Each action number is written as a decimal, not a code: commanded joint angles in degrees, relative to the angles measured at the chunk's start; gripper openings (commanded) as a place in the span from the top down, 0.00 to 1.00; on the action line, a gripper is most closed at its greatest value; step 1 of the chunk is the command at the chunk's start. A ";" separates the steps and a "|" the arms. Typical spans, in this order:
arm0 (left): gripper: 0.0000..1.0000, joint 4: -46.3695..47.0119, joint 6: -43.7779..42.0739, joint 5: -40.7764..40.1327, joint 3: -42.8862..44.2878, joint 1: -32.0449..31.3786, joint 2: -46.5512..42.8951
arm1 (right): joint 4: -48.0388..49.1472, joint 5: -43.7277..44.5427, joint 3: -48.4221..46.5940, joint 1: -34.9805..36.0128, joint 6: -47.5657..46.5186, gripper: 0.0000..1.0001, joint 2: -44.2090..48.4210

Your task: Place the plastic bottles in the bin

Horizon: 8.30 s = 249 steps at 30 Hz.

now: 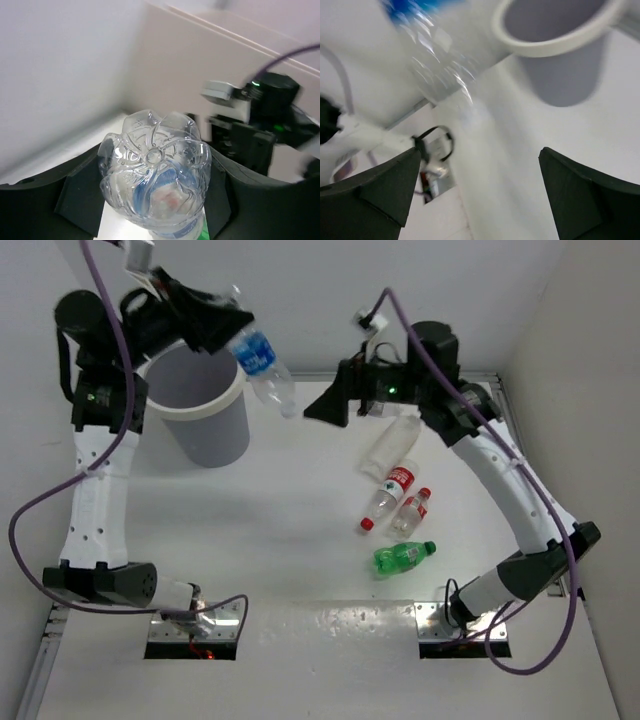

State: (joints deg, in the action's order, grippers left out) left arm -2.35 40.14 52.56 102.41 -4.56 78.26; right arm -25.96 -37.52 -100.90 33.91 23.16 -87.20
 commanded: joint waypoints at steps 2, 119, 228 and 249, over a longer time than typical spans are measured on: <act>0.97 -18.53 -18.46 -19.90 17.96 6.66 4.60 | -2.52 3.15 -3.42 -12.71 3.12 0.00 1.95; 0.01 1.65 -7.88 13.70 -13.73 -8.62 -5.84 | 36.84 -25.32 11.87 -1.57 10.58 0.94 -0.60; 0.00 -14.27 -35.67 -31.57 -11.27 7.55 -2.57 | -0.66 3.60 -10.65 -26.53 -66.87 0.82 -42.49; 0.00 19.92 4.33 0.18 -34.04 -5.28 -17.97 | 45.81 -19.00 27.16 -10.83 21.30 0.88 8.45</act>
State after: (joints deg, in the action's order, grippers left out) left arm 10.02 40.23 51.22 65.43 -8.49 62.22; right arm 12.56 -57.06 -74.81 19.59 33.15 -77.62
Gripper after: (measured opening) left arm 0.997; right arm 0.578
